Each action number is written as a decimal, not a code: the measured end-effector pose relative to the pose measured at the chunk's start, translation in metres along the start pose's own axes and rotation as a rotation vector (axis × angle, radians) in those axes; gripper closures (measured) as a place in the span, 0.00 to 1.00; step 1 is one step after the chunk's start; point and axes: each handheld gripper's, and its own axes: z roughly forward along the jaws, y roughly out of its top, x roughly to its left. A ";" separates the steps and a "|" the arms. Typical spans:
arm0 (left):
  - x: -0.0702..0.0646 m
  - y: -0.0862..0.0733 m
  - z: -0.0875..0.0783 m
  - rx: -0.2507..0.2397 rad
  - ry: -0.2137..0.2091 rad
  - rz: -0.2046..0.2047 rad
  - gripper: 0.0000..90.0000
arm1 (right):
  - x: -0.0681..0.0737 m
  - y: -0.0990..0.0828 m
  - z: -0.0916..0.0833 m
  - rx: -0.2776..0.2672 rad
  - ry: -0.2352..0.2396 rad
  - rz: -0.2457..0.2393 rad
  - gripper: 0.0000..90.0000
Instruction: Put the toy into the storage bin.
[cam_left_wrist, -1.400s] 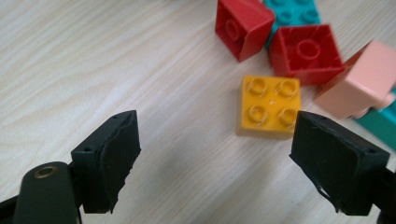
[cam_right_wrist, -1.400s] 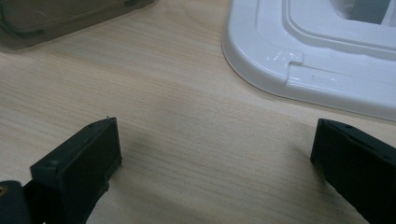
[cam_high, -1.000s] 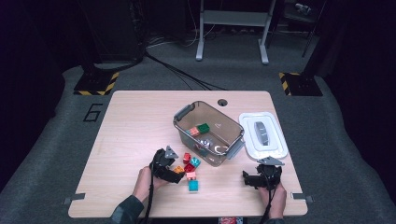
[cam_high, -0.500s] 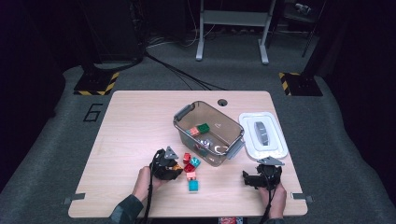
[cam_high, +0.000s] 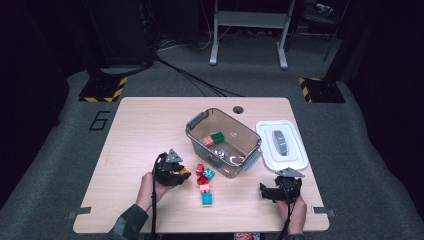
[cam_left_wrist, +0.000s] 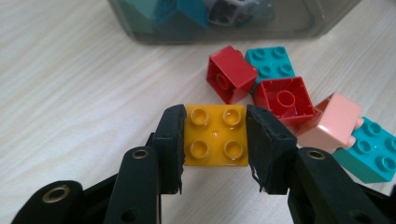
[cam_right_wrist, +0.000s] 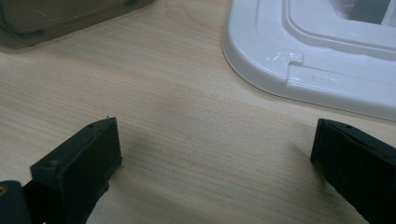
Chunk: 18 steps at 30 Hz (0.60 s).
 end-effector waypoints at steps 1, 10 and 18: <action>0.001 0.001 -0.002 0.003 0.002 0.001 0.65 | 0.000 0.000 0.000 0.000 0.000 0.000 0.01; 0.010 0.011 -0.012 -0.016 0.030 -0.006 0.65 | 0.000 0.000 0.000 0.000 0.000 0.000 0.01; 0.019 0.020 -0.021 -0.028 0.052 -0.004 0.65 | 0.000 0.000 0.000 0.000 0.000 0.000 0.01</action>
